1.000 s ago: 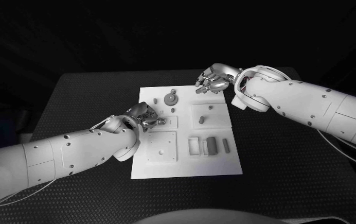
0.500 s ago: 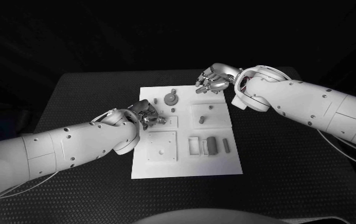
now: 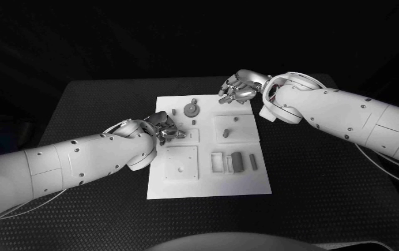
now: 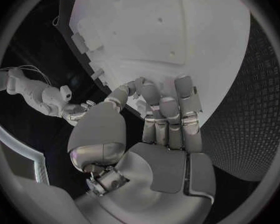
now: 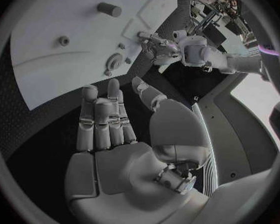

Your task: Assemble the parts on the task board

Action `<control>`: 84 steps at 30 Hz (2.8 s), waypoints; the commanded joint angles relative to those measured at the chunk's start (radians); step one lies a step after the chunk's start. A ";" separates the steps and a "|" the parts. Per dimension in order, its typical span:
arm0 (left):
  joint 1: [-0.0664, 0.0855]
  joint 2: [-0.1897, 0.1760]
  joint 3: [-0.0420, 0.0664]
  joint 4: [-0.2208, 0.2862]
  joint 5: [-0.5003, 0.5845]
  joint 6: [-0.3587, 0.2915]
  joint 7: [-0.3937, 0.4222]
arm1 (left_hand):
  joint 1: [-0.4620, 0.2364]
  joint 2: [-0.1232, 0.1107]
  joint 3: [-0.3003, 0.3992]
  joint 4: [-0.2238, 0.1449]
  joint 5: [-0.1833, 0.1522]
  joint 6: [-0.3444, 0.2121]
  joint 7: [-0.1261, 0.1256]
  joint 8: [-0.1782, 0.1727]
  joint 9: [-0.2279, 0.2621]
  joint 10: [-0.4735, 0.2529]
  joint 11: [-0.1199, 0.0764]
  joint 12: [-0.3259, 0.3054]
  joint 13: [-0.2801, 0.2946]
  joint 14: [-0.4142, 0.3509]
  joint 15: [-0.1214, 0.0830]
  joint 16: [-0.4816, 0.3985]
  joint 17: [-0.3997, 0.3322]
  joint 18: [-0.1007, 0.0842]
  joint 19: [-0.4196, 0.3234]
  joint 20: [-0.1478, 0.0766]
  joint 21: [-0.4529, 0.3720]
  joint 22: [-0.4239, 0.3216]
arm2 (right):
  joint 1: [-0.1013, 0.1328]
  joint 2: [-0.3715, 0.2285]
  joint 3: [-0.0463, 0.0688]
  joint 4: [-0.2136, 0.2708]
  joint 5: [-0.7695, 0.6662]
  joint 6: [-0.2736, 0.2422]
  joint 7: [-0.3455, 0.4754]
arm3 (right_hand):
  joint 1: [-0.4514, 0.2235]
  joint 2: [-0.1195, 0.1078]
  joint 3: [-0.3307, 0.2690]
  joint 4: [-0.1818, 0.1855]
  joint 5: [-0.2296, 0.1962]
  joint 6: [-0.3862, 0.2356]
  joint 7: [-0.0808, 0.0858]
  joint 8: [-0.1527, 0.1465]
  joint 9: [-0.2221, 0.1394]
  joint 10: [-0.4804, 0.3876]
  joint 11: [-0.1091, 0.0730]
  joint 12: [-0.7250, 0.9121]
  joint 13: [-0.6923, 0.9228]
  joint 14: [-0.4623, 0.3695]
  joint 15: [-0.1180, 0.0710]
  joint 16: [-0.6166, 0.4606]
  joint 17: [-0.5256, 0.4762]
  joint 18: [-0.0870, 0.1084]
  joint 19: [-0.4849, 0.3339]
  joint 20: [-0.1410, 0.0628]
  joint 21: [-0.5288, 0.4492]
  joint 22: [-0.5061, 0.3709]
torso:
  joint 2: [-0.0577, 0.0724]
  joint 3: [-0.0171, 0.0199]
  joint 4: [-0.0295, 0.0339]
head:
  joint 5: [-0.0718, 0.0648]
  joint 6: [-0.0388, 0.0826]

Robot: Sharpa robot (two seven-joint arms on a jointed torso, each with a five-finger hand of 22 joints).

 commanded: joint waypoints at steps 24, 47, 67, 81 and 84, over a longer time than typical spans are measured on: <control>-0.002 0.025 -0.003 -0.004 0.024 0.010 -0.004 | -0.018 0.010 0.066 -0.009 -0.023 -0.003 0.004 -0.004 0.000 0.004 -0.002 -0.003 0.001 0.004 -0.011 0.000 0.000 -0.009 0.006 -0.004 0.003 0.019 | 0.000 0.001 0.000 0.000 0.000 0.014 0.004 | -0.009 0.001 -0.001 0.005 0.004 0.010 0.020 -0.005 0.001 -0.004 0.006 0.001 0.001 -0.009 -0.001 -0.005 -0.001 0.012 -0.003 -0.002 -0.006 0.016 | 0.000 -0.0004 0.0006 | -0.002 0.003; -0.001 0.025 -0.002 -0.006 0.038 0.002 0.005 | -0.076 -0.019 0.017 0.036 -0.054 -0.008 0.003 -0.003 0.005 0.001 -0.003 -0.003 0.004 0.001 -0.012 -0.001 0.002 -0.006 0.001 -0.004 0.000 0.020 | 0.000 0.002 0.000 -0.001 0.000 0.015 0.004 | -0.008 -0.001 -0.001 0.005 0.004 0.008 0.020 -0.006 0.002 -0.006 0.007 0.000 0.000 -0.011 0.000 -0.007 -0.002 0.012 -0.005 -0.002 -0.007 0.015 | 0.000 0.0003 0.0008 | -0.004 0.002; -0.001 0.026 -0.002 -0.006 0.038 0.003 0.007 | -0.110 -0.058 0.014 0.091 -0.212 -0.008 0.001 -0.005 0.006 -0.001 -0.006 -0.005 0.005 -0.002 -0.014 -0.002 0.003 0.000 0.000 -0.004 -0.007 0.019 | 0.000 0.003 0.000 0.000 0.000 0.022 0.004 | -0.008 -0.001 -0.001 0.005 0.004 0.008 0.020 -0.007 0.002 -0.006 0.007 0.000 0.001 -0.012 0.000 -0.007 -0.003 0.012 -0.006 -0.001 -0.008 0.015 | 0.000 0.0005 0.0005 | -0.005 0.004; -0.001 0.019 -0.001 -0.002 0.044 0.007 0.008 | -0.079 0.010 -0.009 0.025 -0.072 -0.007 0.003 -0.005 0.009 -0.001 -0.005 -0.003 0.009 -0.002 -0.014 0.001 0.007 -0.002 -0.001 -0.002 -0.004 0.021 | 0.000 0.002 0.000 -0.002 0.000 0.024 0.004 | -0.008 -0.001 -0.001 0.006 0.004 0.008 0.021 -0.007 0.002 -0.006 0.007 0.000 0.001 -0.012 0.000 -0.007 -0.003 0.012 -0.006 -0.001 -0.008 0.015 | 0.000 0.0002 0.0005 | -0.006 0.003; -0.001 0.016 0.001 0.005 0.060 0.010 0.022 | -0.053 0.047 -0.007 -0.026 -0.001 -0.006 0.003 -0.005 0.009 -0.001 -0.005 -0.002 0.009 -0.002 -0.013 0.001 0.007 -0.003 0.000 -0.002 -0.001 0.021 | 0.000 0.003 0.000 -0.002 0.000 0.024 0.004 | -0.008 -0.001 -0.001 0.006 0.004 0.008 0.021 -0.007 0.002 -0.006 0.007 0.000 0.001 -0.012 0.000 -0.008 -0.003 0.012 -0.006 -0.001 -0.008 0.015 | 0.000 0.0001 0.0002 | -0.006 0.002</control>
